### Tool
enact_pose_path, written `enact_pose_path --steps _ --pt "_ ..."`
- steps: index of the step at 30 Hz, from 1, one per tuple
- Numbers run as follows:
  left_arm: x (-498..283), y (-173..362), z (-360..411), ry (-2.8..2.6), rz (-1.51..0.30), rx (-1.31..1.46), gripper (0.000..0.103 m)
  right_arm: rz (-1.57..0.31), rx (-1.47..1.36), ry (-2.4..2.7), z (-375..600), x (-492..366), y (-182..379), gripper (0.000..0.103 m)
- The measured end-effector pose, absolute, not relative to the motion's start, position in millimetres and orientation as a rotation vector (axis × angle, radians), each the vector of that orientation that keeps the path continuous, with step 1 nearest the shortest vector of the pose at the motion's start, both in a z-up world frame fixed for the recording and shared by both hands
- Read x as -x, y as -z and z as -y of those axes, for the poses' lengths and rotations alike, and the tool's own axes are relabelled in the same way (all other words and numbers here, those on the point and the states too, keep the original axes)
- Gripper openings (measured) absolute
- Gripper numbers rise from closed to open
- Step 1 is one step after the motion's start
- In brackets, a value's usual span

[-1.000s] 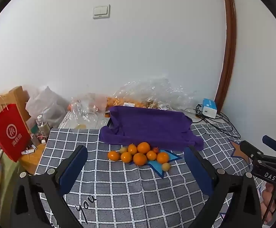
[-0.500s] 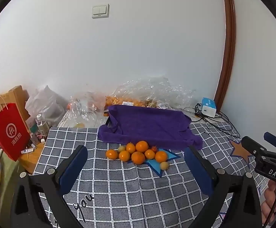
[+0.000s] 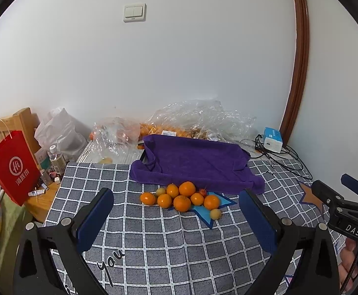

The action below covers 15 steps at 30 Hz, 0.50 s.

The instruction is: Organize fruits

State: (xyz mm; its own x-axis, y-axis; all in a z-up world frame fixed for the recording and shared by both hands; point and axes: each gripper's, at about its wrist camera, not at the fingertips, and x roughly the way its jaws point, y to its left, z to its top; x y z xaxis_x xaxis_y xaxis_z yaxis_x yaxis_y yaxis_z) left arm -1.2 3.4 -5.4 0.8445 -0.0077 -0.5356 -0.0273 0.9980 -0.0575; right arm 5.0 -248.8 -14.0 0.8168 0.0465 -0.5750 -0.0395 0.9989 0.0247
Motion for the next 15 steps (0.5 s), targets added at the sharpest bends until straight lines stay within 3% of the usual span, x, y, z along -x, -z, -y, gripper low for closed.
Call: enact_pose_path --steps 15 --pt "-1.9 9.1 -4.7 -0.012 -0.578 0.079 0.103 -0.609 -0.022 -0.053 248.0 -4.1 14.7 0.103"
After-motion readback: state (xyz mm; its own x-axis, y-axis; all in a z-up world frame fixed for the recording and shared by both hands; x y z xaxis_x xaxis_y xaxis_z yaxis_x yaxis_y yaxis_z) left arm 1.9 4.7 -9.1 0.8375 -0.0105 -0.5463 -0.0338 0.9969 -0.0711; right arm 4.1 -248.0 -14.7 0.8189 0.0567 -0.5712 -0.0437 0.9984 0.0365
